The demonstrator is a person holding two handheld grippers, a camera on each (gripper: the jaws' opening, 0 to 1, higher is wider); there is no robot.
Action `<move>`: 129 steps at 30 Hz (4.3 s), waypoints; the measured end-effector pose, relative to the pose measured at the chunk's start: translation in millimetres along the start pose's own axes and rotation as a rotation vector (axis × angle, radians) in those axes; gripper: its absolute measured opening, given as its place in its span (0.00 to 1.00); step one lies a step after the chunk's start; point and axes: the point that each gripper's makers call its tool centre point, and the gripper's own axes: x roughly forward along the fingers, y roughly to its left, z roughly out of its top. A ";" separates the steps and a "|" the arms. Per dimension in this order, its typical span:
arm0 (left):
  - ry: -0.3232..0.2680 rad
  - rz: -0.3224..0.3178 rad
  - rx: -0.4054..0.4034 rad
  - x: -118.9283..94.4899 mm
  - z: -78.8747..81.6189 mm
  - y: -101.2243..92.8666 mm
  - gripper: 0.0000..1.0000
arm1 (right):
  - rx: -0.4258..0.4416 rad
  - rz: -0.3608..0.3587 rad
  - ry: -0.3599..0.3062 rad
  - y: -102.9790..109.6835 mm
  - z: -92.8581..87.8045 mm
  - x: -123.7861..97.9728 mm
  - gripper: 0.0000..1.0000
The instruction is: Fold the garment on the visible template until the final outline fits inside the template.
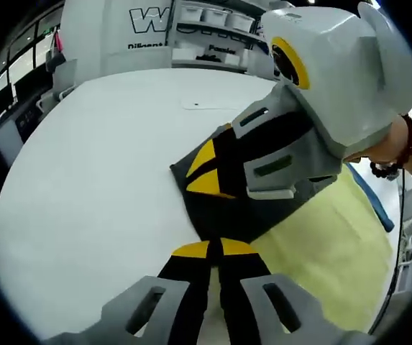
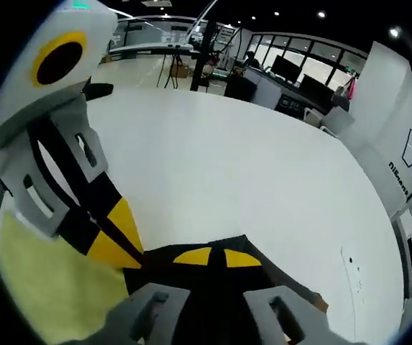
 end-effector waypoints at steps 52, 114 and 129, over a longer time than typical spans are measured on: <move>-0.003 0.062 0.186 -1.9 -3.1 -6.1 0.03 | 0.023 -0.111 -0.015 -29.9 10.6 -10.7 0.11; -0.110 0.076 -0.105 -13.4 -8.0 2.7 0.03 | 1.188 0.043 -0.410 -64.0 40.9 -20.3 0.03; -0.023 0.152 -0.123 -22.6 -23.7 14.9 0.07 | 1.101 -0.114 -0.302 -69.9 -15.5 -38.0 0.13</move>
